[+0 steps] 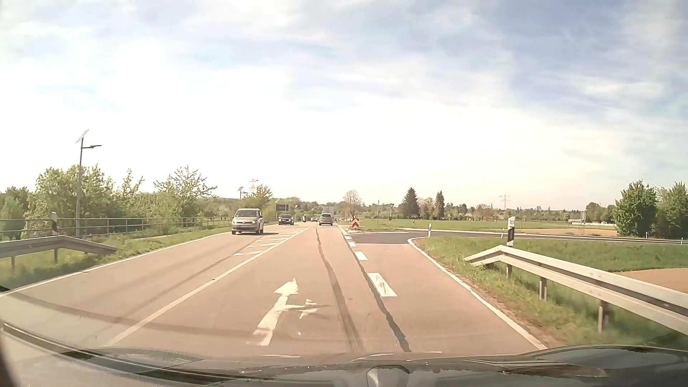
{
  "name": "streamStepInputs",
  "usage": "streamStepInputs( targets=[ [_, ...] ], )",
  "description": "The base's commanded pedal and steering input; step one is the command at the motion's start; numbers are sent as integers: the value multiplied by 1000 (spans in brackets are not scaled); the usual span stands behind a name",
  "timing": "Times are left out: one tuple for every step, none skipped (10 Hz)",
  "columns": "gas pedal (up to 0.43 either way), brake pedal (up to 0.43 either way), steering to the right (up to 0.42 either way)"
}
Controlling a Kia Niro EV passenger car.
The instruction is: Follow the waypoints while adhering to traffic rules and regulations
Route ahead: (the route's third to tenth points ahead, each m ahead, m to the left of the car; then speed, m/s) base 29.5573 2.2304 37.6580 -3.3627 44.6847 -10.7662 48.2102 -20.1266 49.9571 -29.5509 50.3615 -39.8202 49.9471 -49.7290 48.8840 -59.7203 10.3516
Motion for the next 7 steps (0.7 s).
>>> streamStepInputs(
  targets=[
    [0, 0, 13],
    [0, 0, 13],
    [0, 0, 15],
    [0, 0, 15],
    [0, 0, 15],
    [0, 0, 15],
    [0, 0, 15]
  ],
)
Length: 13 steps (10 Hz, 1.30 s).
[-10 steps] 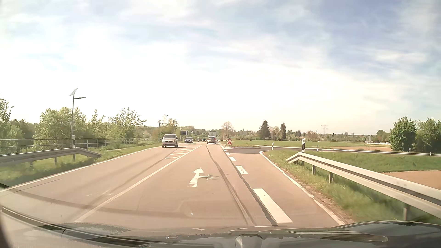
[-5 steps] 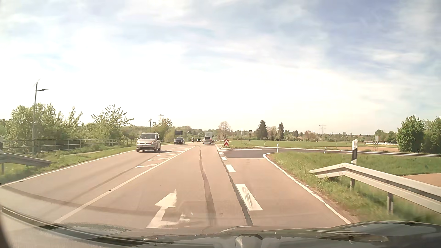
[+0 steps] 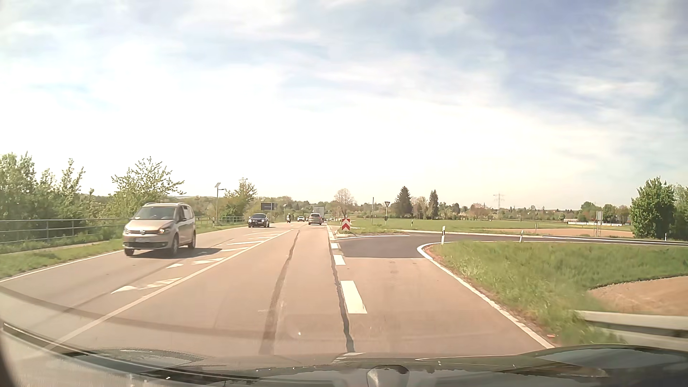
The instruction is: Follow the waypoints while adhering to traffic rules and regulations
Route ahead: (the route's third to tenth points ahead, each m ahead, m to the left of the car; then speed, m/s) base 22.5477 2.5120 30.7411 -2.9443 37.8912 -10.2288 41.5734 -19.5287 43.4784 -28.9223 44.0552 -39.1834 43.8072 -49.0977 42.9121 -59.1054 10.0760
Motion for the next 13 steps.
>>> streamStepInputs(
  targets=[
    [0, 0, 15],
    [0, 0, 15],
    [0, 0, 15],
    [0, 0, 15],
    [0, 0, 15],
    [0, 0, 15],
    [0, 0, 16],
    [0, 0, 19],
    [0, 0, 20],
    [0, 0, 24],
    [0, 0, 30],
    [0, 0, 37],
    [0, 0, 48]
  ],
)
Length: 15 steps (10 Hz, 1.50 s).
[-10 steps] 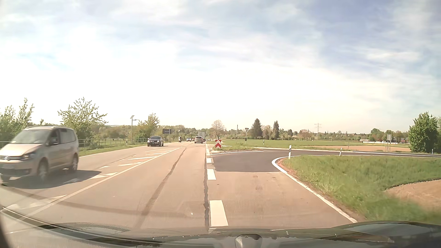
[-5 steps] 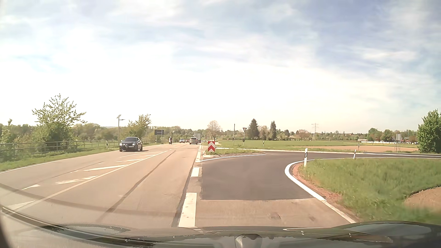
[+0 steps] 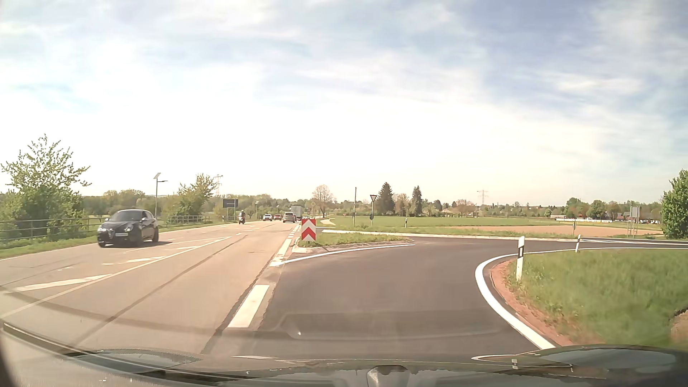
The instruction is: Follow the waypoints while adhering to traffic rules and regulations
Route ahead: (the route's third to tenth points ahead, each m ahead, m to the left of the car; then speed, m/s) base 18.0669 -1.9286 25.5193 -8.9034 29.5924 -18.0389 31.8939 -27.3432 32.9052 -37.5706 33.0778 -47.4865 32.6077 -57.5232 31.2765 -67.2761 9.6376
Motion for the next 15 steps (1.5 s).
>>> streamStepInputs(
  targets=[
    [0, 0, 58],
    [0, 0, 68],
    [0, 0, 80],
    [0, 0, 91],
    [0, 0, 104],
    [0, 0, 114],
    [0, 0, 126],
    [0, 0, 135],
    [0, 0, 143],
    [0, 0, 150],
    [0, 0, 154],
    [0, 0, 160],
    [0, 0, 164],
    [0, 0, 169],
    [0, 0, 174]
  ],
)
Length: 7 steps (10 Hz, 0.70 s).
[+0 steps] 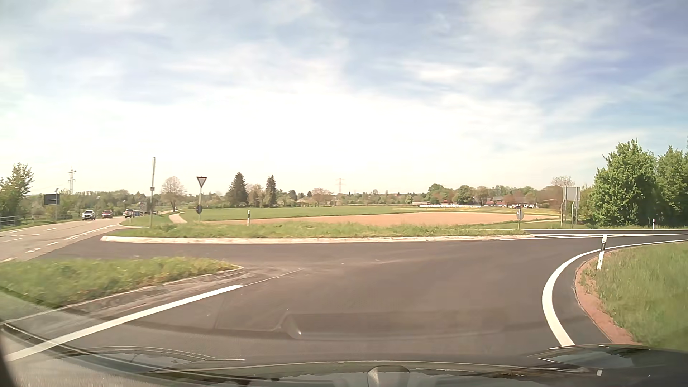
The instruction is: Follow the waypoints while adhering to traffic rules and regulations
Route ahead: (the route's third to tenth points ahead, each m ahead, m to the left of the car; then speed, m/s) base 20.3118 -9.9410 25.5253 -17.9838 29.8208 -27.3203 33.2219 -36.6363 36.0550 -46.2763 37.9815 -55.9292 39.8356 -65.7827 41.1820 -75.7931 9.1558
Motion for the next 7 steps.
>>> streamStepInputs(
  targets=[
    [0, 0, 177],
    [0, 0, 181],
    [0, 0, 185],
    [0, 0, 189],
    [0, 0, 195],
    [0, 0, 200],
    [0, 0, 204]
  ],
)
